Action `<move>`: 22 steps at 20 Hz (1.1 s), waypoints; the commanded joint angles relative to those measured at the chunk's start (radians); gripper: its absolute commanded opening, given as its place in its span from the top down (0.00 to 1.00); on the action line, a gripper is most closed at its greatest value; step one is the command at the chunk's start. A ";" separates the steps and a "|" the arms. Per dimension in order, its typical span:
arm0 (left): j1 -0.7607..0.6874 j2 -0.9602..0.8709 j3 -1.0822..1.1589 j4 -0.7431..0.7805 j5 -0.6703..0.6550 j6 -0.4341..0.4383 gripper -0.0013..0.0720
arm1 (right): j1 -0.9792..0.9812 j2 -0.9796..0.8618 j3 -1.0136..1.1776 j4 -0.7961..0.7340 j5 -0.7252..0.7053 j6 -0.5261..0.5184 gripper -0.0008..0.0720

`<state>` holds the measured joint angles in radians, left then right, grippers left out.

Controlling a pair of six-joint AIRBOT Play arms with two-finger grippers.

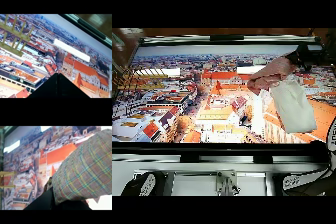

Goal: Fold the shirts.

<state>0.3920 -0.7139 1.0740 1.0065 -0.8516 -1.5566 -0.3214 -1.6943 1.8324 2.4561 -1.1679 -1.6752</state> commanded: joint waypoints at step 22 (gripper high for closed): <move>0.000 0.001 0.000 -0.005 -0.006 0.000 0.95 | -0.138 0.094 0.222 -0.005 0.093 -0.036 0.92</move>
<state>0.3920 -0.7139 1.0744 1.0019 -0.8574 -1.5566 -0.4488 -1.6192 2.0514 2.4531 -1.0966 -1.7061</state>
